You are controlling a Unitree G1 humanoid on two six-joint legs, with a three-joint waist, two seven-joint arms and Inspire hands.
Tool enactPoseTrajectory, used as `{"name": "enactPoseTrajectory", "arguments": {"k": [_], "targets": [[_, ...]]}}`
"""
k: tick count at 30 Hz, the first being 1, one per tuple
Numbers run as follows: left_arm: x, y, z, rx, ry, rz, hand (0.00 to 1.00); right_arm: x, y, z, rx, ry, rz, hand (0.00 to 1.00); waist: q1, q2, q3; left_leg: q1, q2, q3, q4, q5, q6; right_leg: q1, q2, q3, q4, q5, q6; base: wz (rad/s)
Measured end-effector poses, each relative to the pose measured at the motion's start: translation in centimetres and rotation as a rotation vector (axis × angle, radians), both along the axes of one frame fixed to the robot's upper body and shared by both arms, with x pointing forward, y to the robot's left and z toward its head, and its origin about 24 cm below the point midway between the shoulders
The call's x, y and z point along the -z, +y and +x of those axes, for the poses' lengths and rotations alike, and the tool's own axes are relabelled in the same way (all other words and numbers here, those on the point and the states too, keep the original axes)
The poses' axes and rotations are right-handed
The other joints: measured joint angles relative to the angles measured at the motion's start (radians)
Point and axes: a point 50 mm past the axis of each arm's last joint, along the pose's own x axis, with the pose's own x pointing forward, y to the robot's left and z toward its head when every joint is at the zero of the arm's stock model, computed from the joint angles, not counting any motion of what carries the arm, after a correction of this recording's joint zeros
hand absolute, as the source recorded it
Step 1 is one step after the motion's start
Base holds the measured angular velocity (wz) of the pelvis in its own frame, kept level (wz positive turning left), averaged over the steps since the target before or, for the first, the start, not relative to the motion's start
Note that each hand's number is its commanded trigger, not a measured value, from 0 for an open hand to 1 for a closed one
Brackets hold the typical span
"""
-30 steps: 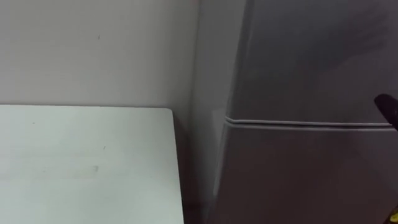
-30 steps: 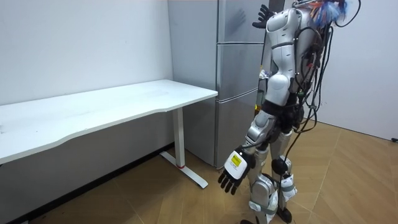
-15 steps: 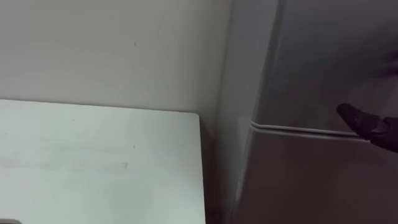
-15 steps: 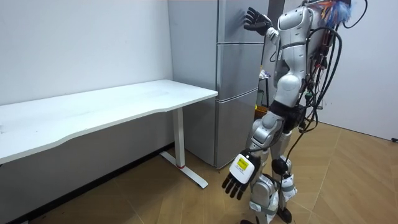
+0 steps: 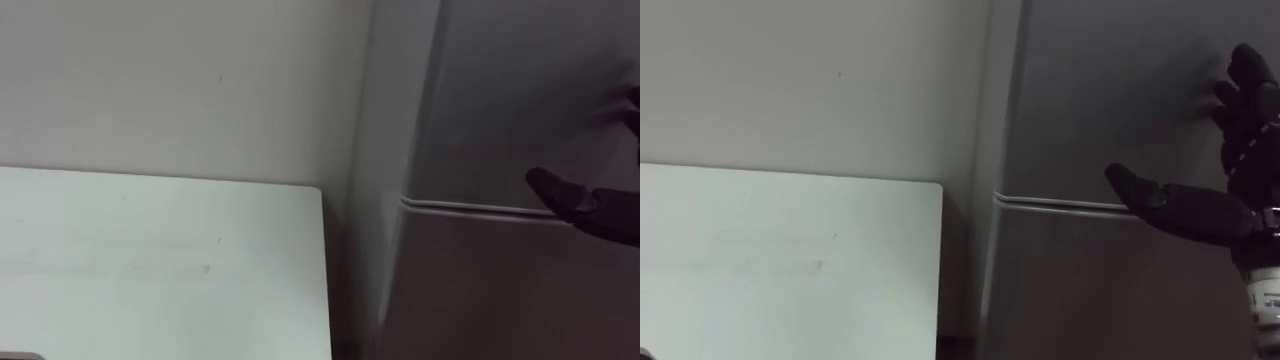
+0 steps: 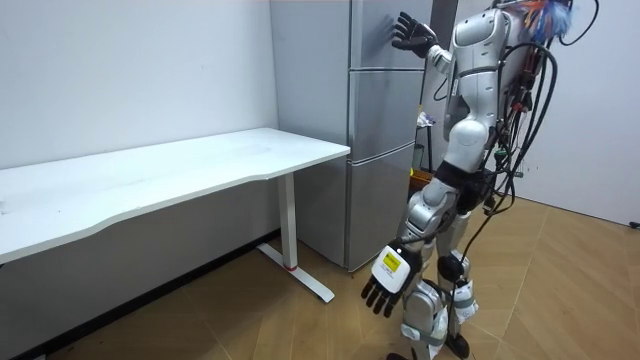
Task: Put the bottle in the upper fridge
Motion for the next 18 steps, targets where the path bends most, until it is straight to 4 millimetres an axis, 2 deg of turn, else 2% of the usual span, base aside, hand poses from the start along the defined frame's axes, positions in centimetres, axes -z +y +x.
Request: {"name": "enactPoseTrajectory", "arguments": {"k": [10, 18], "targets": [[0.1, -0.3, 0.7, 0.046, 0.018, 0.011, 0.0, 1.3, -0.3, 2.0, 0.055, 0.053, -0.002, 0.0, 0.013, -0.003, -0.0007, -0.003, -0.001, -0.02, 0.024, 0.005, 0.006, 0.014, -0.005, -0.021, 0.0, 0.011, 0.004, 0.03], [-0.1, 0.1, 1.0, 0.045, 0.026, 0.022, 0.0, 2.2, -1.0, 2.6, 0.088, 0.099, 0.014, 0.0, 0.019, -0.002, -0.0041, -0.026, -0.001, -0.045, 0.06, 0.004, 0.006, 0.015, -0.004, -0.034, 0.0, 0.019, 0.011, 0.08]]}}
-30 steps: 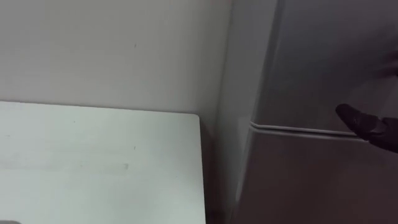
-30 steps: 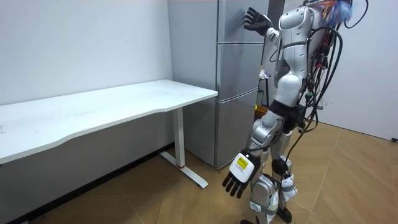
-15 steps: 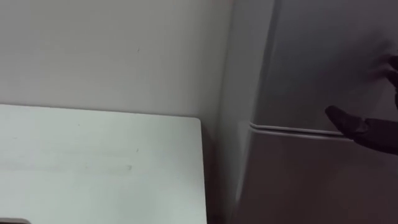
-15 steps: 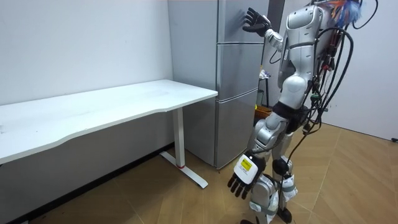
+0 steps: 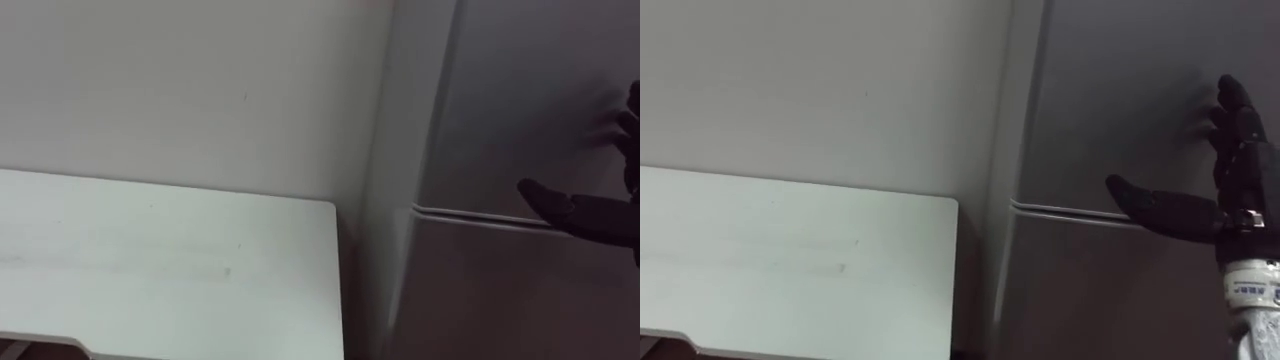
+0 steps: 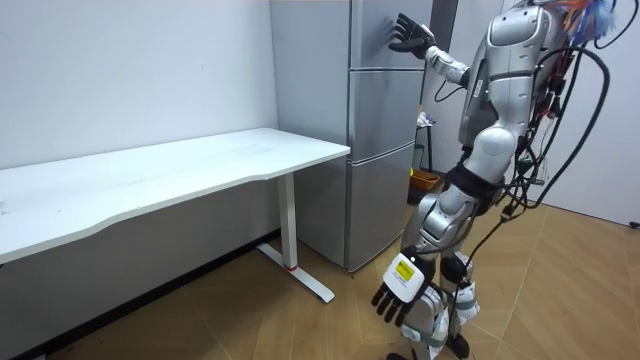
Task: Put the bottle in the upper fridge
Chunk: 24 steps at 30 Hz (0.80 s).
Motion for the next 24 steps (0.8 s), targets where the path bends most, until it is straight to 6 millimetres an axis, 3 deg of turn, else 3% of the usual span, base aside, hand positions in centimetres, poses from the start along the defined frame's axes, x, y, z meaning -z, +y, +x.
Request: {"name": "enactPoseTrajectory", "arguments": {"k": [2, 4, 6, 14, 18, 24], "targets": [[0.0, 0.0, -0.1, -0.003, 0.006, 0.001, 0.0, 0.2, -0.1, 0.0, 0.006, 0.012, 0.003, 0.0, 0.003, 0.004, -0.0038, -0.002, 0.0, 0.0, 0.004, 0.0, 0.0, 0.0, 0.0, -0.001, 0.0, 0.003, -0.001, 0.02], [0.0, 0.1, -0.1, -0.004, 0.01, 0.0, 0.0, 0.5, -0.3, 0.1, 0.013, 0.032, 0.007, 0.0, 0.002, 0.012, -0.0139, -0.009, 0.0, -0.004, 0.011, -0.001, 0.002, -0.002, -0.001, -0.006, 0.001, 0.004, 0.0, 0.05], [-0.1, 0.1, 0.1, -0.003, 0.001, 0.002, 0.0, 0.6, -0.3, 0.1, 0.017, 0.042, 0.01, 0.0, 0.003, 0.015, -0.0167, -0.01, 0.0, -0.005, 0.011, 0.0, 0.002, -0.002, -0.002, -0.01, 0.002, 0.005, 0.0, 0.03], [-0.1, 0.1, -0.2, -0.003, 0.002, 0.001, 0.0, 0.5, -0.3, 0.1, 0.018, 0.043, 0.028, 0.0, -0.006, 0.013, -0.0155, -0.015, 0.0, -0.009, 0.01, 0.002, 0.002, -0.006, -0.008, -0.011, 0.001, 0.005, 0.0, 0.0], [-0.2, 0.1, -0.3, 0.002, -0.011, -0.001, 0.0, -0.1, 0.1, -0.2, 0.004, 0.015, 0.03, 0.0, -0.027, 0.012, -0.0156, -0.026, -0.002, -0.007, 0.01, 0.001, 0.003, -0.013, -0.008, -0.013, 0.0, 0.005, 0.001, 0.03], [-0.4, 0.6, -0.9, -0.026, -0.046, 0.014, 0.0, -1.0, -1.0, -1.0, 0.061, -0.031, 0.07, 0.0, -0.034, 0.009, -0.0167, -0.014, -0.005, 0.005, -0.021, 0.007, 0.007, -0.022, -0.002, 0.002, -0.002, 0.009, -0.007, -0.06]]}}
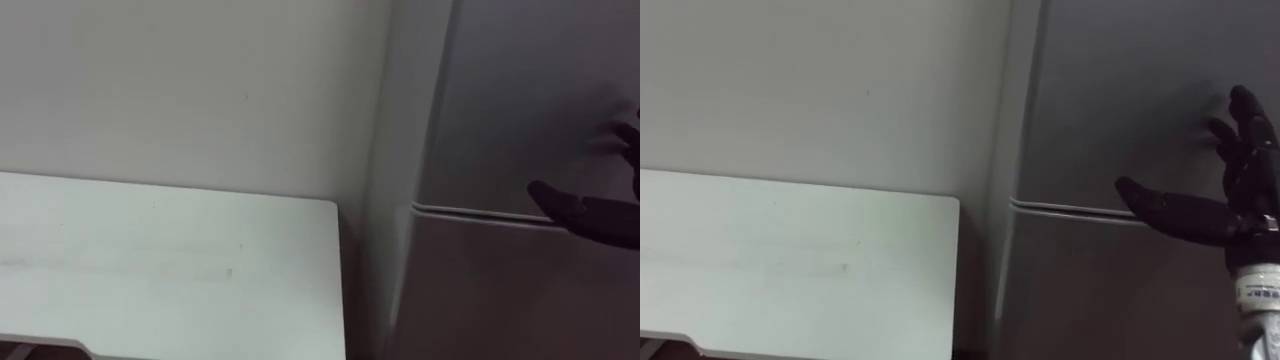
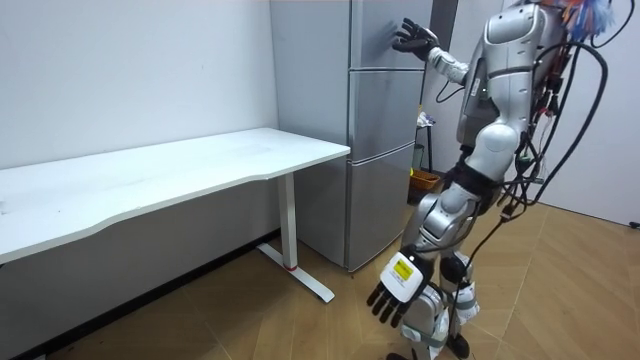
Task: Put the bottle in the upper fridge
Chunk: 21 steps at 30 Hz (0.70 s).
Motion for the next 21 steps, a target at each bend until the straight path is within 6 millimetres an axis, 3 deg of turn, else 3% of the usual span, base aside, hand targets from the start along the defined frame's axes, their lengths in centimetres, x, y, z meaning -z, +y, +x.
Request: {"name": "enactPoseTrajectory", "arguments": {"k": [8, 13, 21], "targets": [[-0.4, 0.8, -0.5, -0.057, -0.033, 0.019, 0.0, -2.2, -2.4, -2.0, 0.142, -0.081, 0.005, 0.0, -0.037, -0.012, 0.0042, 0.01, -0.006, 0.001, -0.028, 0.001, -0.001, 0.009, 0.001, -0.008, -0.024, -0.005, 0.004, 0.01], [-0.5, 0.9, -0.6, -0.058, -0.054, 0.023, 0.0, -1.4, -5.1, -4.7, 0.281, -0.061, 0.006, 0.0, -0.052, -0.026, 0.0125, 0.022, -0.009, 0.015, -0.056, 0.0, -0.002, 0.012, 0.0, 0.001, -0.033, -0.009, 0.008, -0.07], [-0.6, 1.3, -0.5, -0.085, -0.068, 0.066, 0.0, -0.8, -7.5, -6.5, 0.386, -0.058, 0.088, 0.0, -0.098, -0.029, 0.013, 0.041, -0.009, 0.032, -0.076, -0.002, -0.001, 0.007, -0.001, 0.019, -0.032, -0.013, 0.011, -0.07]]}}
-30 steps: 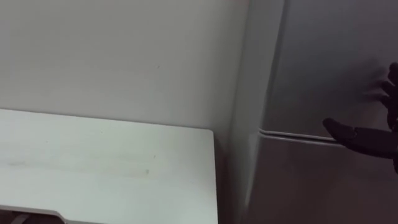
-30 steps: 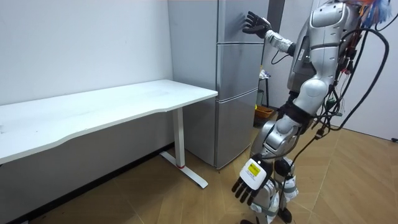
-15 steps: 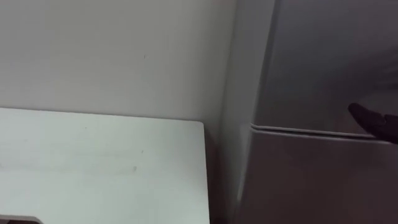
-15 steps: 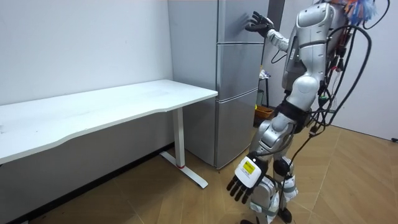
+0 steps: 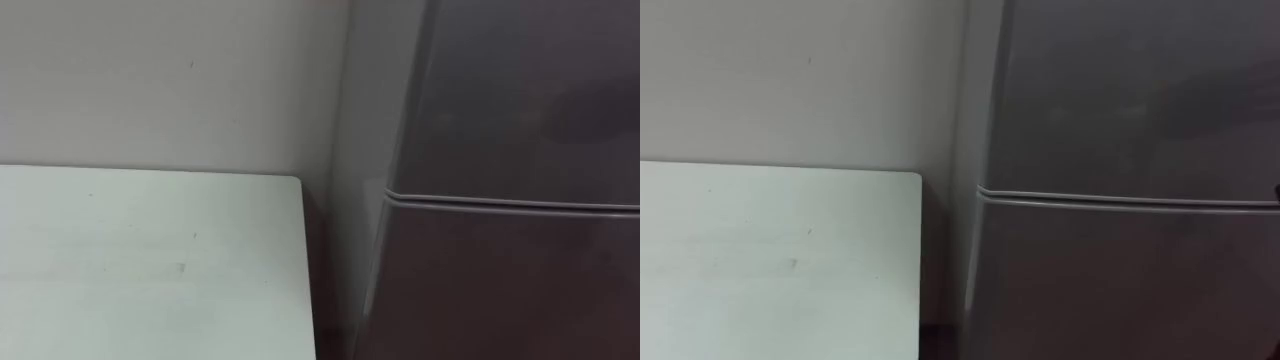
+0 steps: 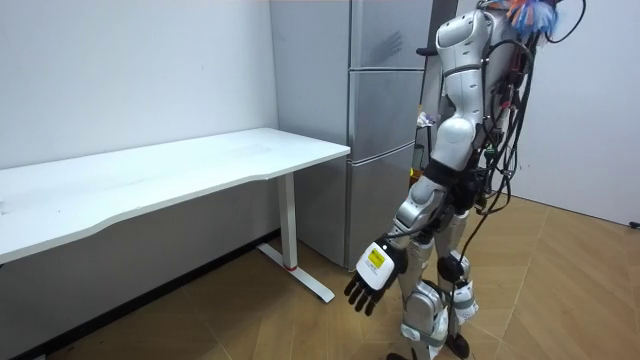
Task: Put the bottle in the upper fridge
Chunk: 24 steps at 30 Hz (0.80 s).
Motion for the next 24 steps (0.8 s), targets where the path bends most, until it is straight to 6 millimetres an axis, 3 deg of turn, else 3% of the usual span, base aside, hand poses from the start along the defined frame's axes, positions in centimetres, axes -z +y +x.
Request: {"name": "enactPoseTrajectory", "arguments": {"k": [6, 9, 16, 19, 24], "targets": [[-0.2, 0.3, -0.1, -0.016, -0.007, 0.034, 0.0, 0.3, -2.1, -2.2, 0.164, -0.043, 0.084, 0.0, -0.007, -0.006, 0.0, -0.001, 0.003, 0.013, 0.005, -0.001, -0.001, -0.008, 0.004, 0.021, 0.002, 0.0, -0.003, -0.07], [-0.3, 0.4, 0.2, -0.015, -0.019, 0.052, 0.0, 2.1, -3.4, -3.3, 0.246, 0.012, 0.137, 0.0, -0.007, -0.005, -0.0047, -0.001, 0.003, 0.018, 0.006, -0.001, -0.001, -0.009, 0.004, 0.024, 0.004, 0.0, -0.003, -0.05], [-0.1, -0.1, 0.3, -0.047, -0.025, 0.057, 0.0, 7.1, -5.9, -6.2, 0.429, 0.154, 0.322, 0.0, -0.021, 0.012, -0.0034, -0.002, 0.002, 0.019, 0.007, -0.003, 0.001, -0.01, 0.003, 0.024, 0.001, -0.001, -0.002, -0.01], [-0.2, 0.0, 0.3, -0.061, -0.033, 0.068, 0.0, 8.5, -5.9, -7.9, 0.539, 0.196, 0.337, 0.0, -0.025, 0.014, -0.0026, -0.003, 0.004, 0.021, 0.007, -0.003, 0.0, -0.013, 0.004, 0.024, 0.003, -0.005, -0.001, 0.03], [-0.1, 0.0, 0.3, -0.081, -0.039, 0.06, 0.0, 9.9, -5.4, -8.7, 0.618, 0.201, 0.398, 0.0, -0.025, 0.015, -0.0012, -0.004, 0.005, 0.037, 0.004, -0.006, -0.001, -0.027, 0.005, 0.042, 0.016, -0.006, -0.003, -0.11]]}}
